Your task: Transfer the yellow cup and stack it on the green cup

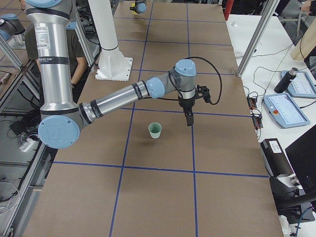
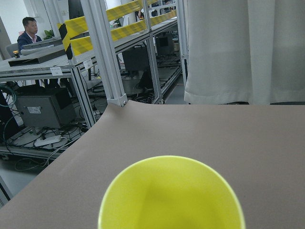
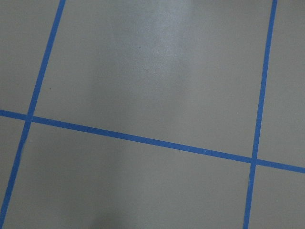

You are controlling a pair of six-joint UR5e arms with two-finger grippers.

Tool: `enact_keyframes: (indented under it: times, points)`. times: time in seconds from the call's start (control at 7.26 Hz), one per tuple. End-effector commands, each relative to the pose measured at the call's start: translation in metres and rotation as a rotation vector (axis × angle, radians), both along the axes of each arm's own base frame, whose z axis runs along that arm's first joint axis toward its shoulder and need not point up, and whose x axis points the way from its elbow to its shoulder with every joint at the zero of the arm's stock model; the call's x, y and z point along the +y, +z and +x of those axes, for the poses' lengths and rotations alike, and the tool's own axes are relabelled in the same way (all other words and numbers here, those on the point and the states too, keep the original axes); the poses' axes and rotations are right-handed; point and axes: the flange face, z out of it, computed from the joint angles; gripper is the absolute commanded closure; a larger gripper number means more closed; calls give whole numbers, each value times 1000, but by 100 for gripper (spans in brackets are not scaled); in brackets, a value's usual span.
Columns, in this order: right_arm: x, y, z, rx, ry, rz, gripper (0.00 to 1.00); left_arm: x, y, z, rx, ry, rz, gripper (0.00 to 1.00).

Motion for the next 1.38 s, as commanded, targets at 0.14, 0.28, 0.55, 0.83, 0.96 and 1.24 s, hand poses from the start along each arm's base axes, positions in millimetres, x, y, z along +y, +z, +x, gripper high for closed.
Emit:
enact_keyframes:
  times: [0.14, 0.28, 0.55, 0.83, 0.96, 1.24]
  points:
    - [3, -4, -1, -14, -6, 0, 0, -30, 2, -28, 48, 32, -52, 46]
    - [4, -5, -2, -19, -9, -9, 0, -33, 2, -29, 54, 52, -64, 46]
    - [7, -12, -1, -21, -10, -7, 0, -55, 2, -40, 91, 123, -27, 45]
    - [8, -15, -2, -35, -16, -9, 0, -122, -8, -53, 107, 173, 90, 44]
    - [7, -17, -3, -42, -19, -8, 0, -156, -18, -52, 98, 208, 144, 43]
    - [12, -27, -2, -58, -24, 9, 0, -189, -23, -45, 75, 309, 203, 42]
